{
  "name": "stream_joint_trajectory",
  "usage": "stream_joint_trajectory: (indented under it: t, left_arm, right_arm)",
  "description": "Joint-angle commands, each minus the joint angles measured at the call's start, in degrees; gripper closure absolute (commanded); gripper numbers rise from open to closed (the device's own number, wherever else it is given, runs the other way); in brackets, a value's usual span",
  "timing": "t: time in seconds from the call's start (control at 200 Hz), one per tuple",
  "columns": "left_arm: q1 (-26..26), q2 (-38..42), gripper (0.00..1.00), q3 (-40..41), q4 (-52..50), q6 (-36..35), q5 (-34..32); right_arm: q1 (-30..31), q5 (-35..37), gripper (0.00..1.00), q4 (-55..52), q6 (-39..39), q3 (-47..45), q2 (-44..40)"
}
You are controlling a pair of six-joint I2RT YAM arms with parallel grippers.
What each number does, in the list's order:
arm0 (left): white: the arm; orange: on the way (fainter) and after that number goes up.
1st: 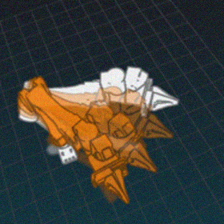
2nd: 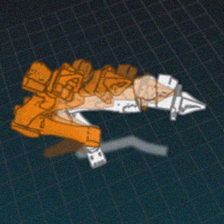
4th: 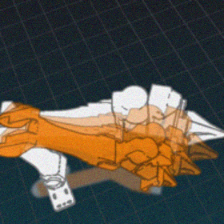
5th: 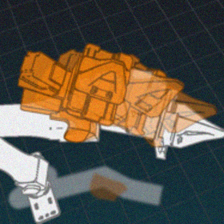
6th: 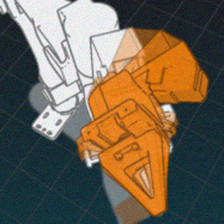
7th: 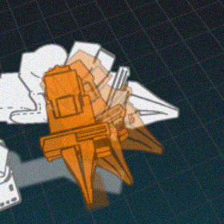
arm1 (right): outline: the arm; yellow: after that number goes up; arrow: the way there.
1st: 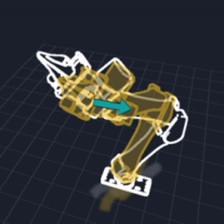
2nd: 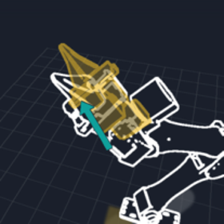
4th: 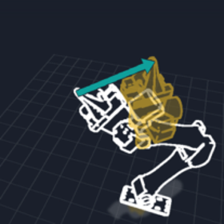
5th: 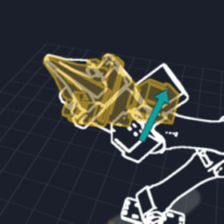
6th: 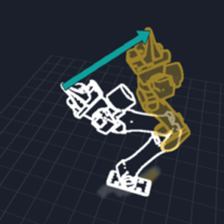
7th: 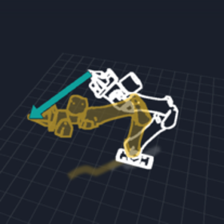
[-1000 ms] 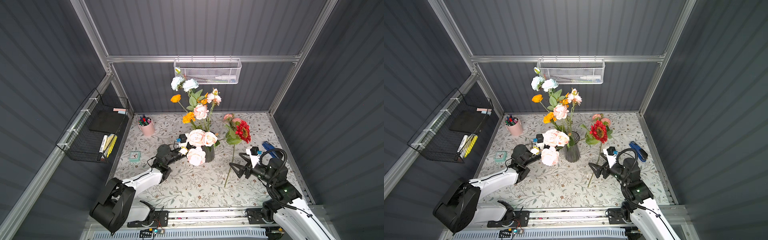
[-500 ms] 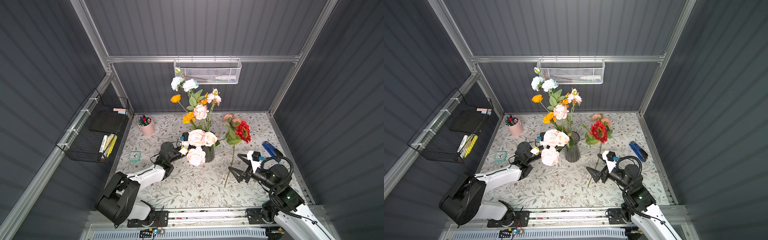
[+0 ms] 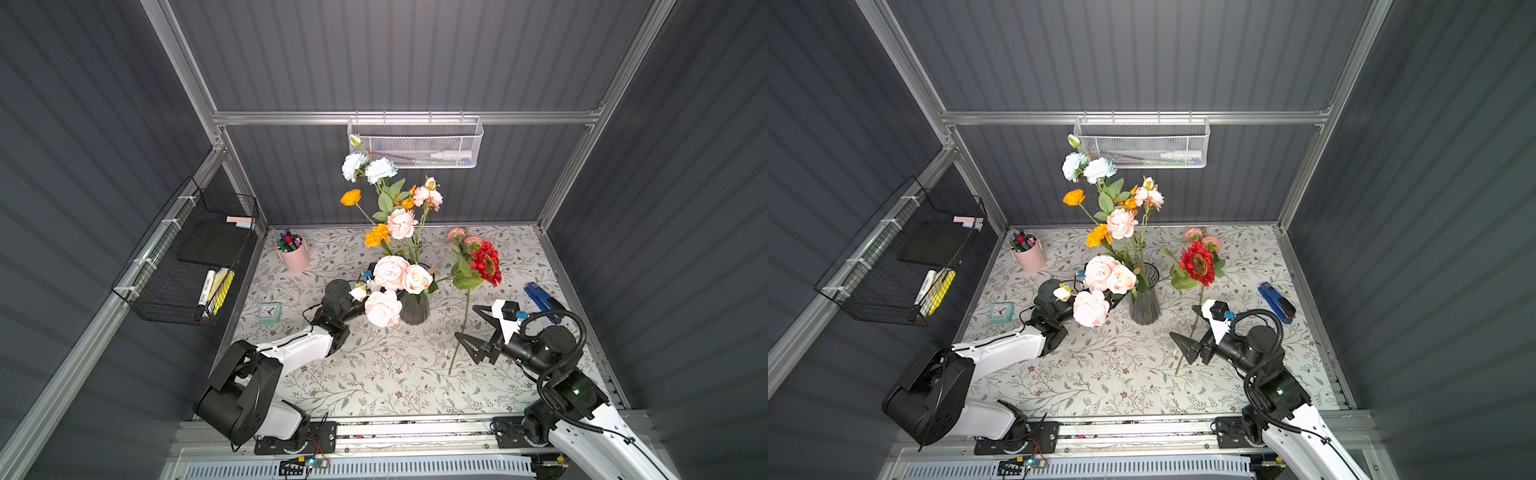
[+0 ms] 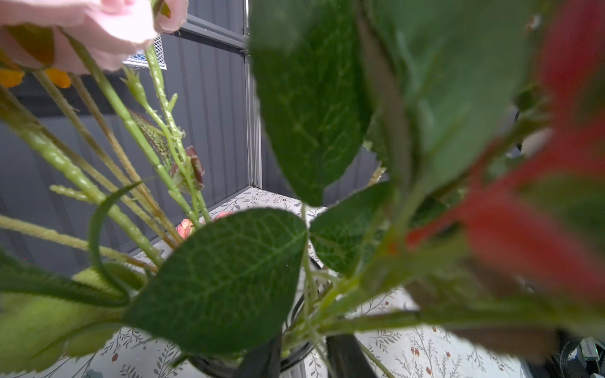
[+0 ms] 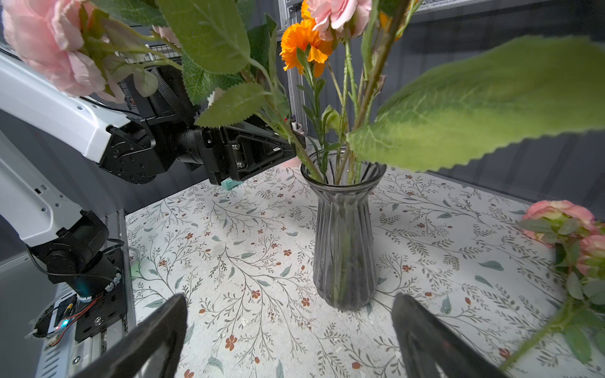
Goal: Pick out pink flowers from the vase
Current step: Pick up the flower from the vase.
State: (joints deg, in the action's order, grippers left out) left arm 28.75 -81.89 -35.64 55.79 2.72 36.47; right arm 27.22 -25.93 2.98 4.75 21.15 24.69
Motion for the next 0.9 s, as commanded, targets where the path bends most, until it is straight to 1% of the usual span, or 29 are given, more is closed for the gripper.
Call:
stream_joint_trajectory:
  t: [0.0,0.14,0.255,0.5,0.715,0.895]
  left_arm:
    - [0.34,1.27,0.77,-2.02,-1.44,-1.38,0.68]
    - [0.34,1.53,0.83,-3.11,-3.21,-1.58,0.68]
    - [0.33,2.16,0.86,-3.98,-4.00,-1.58,0.62]
    - [0.38,3.45,0.87,-6.83,-7.54,-2.16,1.12]
    - [0.43,5.95,0.87,-8.08,-11.88,-4.33,0.74]
    - [0.37,8.03,0.87,-11.49,-19.48,-8.06,0.09]
  right_arm:
    - [0.34,-0.17,0.01,0.81,-0.91,1.44,0.36]
    - [0.46,0.09,0.01,0.28,-0.98,1.44,0.30]
    - [0.46,0.44,0.01,-0.31,-1.15,1.62,0.15]
    - [0.44,0.53,0.01,-0.43,-1.12,1.62,0.34]
    - [0.51,0.53,0.01,-0.15,-1.24,1.75,0.56]
    - [0.53,0.36,0.01,-0.27,-1.63,2.62,1.08]
